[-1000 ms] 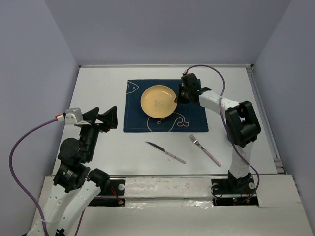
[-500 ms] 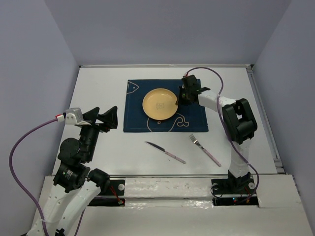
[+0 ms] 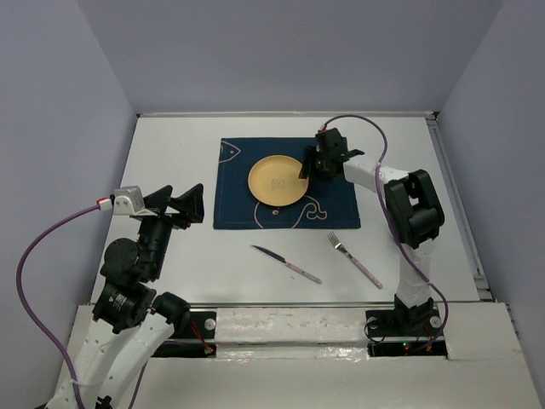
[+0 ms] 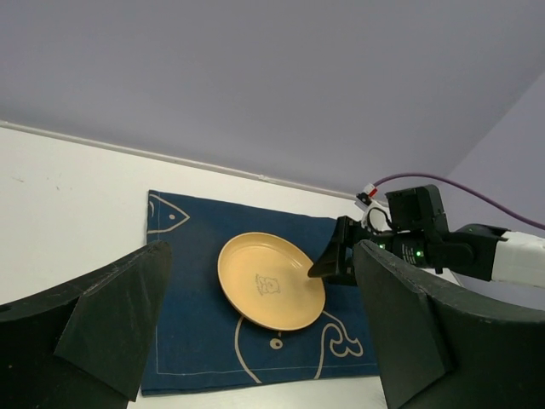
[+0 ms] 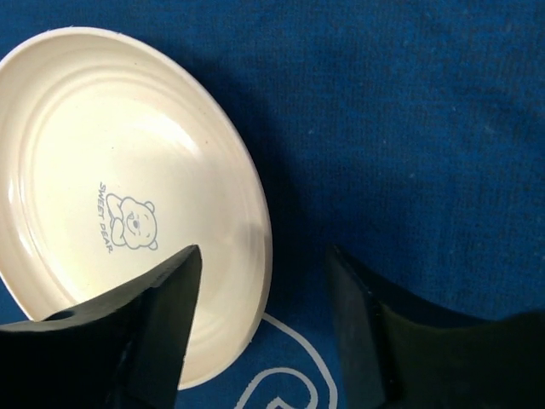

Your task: Set the dinner table for one person

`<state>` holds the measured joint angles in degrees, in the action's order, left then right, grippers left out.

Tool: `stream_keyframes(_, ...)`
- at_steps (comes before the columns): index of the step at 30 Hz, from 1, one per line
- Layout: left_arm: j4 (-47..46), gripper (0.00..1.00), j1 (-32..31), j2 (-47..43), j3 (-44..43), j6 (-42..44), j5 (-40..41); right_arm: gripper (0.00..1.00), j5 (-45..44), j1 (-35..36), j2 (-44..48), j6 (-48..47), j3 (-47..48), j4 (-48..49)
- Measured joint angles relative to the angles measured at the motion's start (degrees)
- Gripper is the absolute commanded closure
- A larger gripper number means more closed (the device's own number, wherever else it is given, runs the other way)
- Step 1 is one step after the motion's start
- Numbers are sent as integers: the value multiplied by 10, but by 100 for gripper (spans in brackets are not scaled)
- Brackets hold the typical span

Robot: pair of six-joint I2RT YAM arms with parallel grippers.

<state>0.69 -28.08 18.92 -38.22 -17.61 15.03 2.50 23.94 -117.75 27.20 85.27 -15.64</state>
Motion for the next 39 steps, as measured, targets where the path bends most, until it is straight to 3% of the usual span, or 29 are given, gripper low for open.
stream_keyframes(6, 0, 1, 0, 0, 0, 0, 0, 35, -31, -6, 79, -5, -40, -12)
stream_keyframes(9, 0, 1, -3, -4, 0, 0, 0, 37, -75, -24, 210, -4, -122, -10)
stream_keyframes(14, 0, 1, -16, -20, 0, 0, -2, 40, -174, -114, 463, 5, -278, 2)
stream_keyframes(17, 0, 1, -29, -28, 0, 0, -2, 40, -221, -156, 553, 14, -354, -16)
stream_keyframes(25, 0, 1, -72, -32, 0, 3, 0, 41, -292, -176, 570, 37, -414, -98)
stream_keyframes(33, 0, 1, -95, -44, 0, 6, 5, 44, -307, -188, 536, 56, -429, -111)
stream_keyframes(37, 0, 1, -101, -46, 0, 7, 6, 54, -302, -189, 495, 57, -429, -111)
stream_keyframes(39, 0, 1, -102, -47, 0, 7, 8, 65, -298, -191, 482, 58, -429, -109)
